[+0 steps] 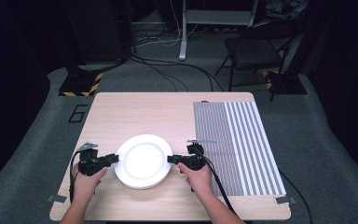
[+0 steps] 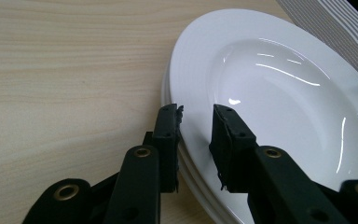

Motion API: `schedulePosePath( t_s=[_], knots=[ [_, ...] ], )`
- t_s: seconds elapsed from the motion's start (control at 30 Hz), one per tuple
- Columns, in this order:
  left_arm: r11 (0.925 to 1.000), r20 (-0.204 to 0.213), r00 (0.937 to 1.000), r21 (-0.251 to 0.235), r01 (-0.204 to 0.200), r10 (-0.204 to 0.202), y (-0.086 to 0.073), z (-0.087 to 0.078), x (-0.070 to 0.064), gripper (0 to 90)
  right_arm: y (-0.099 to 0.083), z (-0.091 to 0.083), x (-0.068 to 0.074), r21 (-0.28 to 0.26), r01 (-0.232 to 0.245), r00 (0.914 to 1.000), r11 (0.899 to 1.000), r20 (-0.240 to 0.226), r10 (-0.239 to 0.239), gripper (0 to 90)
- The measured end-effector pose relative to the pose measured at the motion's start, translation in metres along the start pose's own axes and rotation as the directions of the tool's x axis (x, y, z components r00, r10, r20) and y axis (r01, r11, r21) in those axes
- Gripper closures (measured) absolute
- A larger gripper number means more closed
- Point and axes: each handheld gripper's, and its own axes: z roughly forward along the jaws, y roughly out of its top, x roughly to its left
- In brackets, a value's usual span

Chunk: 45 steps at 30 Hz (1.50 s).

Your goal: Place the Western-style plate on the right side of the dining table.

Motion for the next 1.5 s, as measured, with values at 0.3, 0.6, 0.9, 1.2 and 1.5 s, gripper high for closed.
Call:
schedulePosePath(
  t_s=[0.3,0.6,0.9,1.2,1.5],
  knots=[
    [1.0000,-0.004,1.0000,-0.008,0.004,-0.005,-0.001,0.000,0.000,72.2,-0.005,0.002,-0.013,0.018,-0.122,0.9898,0.992,-0.073,0.123,71.5],
    [0.9999,0.001,0.9999,-0.005,0.015,-0.015,0.000,0.000,0.000,72.9,-0.005,0.001,-0.017,0.036,-0.192,0.9762,0.981,-0.096,0.194,73.1],
    [0.9998,0.003,0.9998,-0.013,0.017,-0.017,0.000,0.000,0.001,74.3,-0.005,0.002,-0.020,0.057,-0.262,0.9536,0.963,-0.138,0.268,72.4],
    [0.9995,0.012,0.9996,-0.019,0.027,-0.027,-0.001,0.001,0.001,74.3,-0.006,0.005,-0.019,0.067,-0.288,0.9442,0.955,-0.147,0.295,79.6],
    [0.9993,0.011,0.9996,-0.027,0.026,-0.026,-0.001,0.002,0.002,74.0,-0.006,0.005,-0.021,0.059,-0.294,0.9430,0.954,-0.144,0.300,80.9]
  ],
)
